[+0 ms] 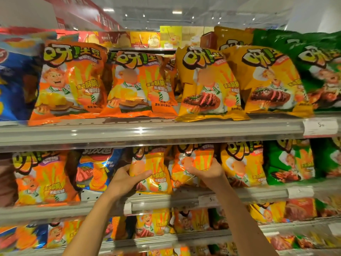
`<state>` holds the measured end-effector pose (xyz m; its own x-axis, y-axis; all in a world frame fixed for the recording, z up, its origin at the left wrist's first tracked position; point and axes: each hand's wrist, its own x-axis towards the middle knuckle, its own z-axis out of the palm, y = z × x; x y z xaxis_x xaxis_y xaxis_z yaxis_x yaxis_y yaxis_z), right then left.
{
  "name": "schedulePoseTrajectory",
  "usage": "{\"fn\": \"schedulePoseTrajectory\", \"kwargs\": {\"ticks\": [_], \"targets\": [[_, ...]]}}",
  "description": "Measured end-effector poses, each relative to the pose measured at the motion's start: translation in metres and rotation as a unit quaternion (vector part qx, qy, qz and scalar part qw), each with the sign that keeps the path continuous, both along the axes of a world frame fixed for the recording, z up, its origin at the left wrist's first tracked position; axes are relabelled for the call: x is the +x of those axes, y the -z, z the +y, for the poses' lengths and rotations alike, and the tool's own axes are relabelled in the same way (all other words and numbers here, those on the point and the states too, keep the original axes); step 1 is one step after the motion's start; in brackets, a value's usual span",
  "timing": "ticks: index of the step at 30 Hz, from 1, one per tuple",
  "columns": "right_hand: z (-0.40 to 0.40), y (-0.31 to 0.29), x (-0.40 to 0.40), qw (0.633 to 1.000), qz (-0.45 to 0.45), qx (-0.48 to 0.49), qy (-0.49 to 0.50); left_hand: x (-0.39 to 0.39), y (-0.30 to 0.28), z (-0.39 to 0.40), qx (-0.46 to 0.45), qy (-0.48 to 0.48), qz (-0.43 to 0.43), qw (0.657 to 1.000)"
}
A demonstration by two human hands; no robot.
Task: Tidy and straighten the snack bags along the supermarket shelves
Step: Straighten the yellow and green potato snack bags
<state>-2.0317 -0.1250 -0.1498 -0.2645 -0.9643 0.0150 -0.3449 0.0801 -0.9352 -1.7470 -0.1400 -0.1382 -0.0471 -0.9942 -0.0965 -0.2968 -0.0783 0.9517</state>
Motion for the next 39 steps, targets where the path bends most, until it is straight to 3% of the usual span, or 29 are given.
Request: {"fn": "schedulePoseTrajectory", "kwargs": {"ticks": [8, 13, 18, 26, 30, 39], "targets": [[-0.008, -0.007, -0.004, 0.998, 0.009, -0.013, -0.053, 0.017, -0.003, 0.011, -0.021, -0.026, 0.013, 0.999], [-0.003, -0.025, -0.014, 0.992, -0.042, -0.059, -0.106, 0.025, -0.004, 0.015, -0.021, -0.025, 0.063, 0.997], [0.022, -0.041, -0.036, 0.988, -0.016, -0.051, -0.148, 0.024, 0.002, 0.012, -0.029, -0.041, 0.077, 0.996], [0.077, -0.041, -0.058, 0.991, -0.010, -0.055, -0.126, -0.020, 0.010, 0.008, -0.067, -0.107, 0.059, 0.990], [0.099, -0.034, -0.073, 0.992, -0.025, -0.048, -0.118, -0.061, 0.009, 0.007, -0.085, -0.084, 0.069, 0.990], [0.122, -0.023, -0.118, 0.991, -0.036, -0.125, 0.030, -0.130, 0.011, 0.013, -0.091, 0.003, 0.051, 0.995]]}}
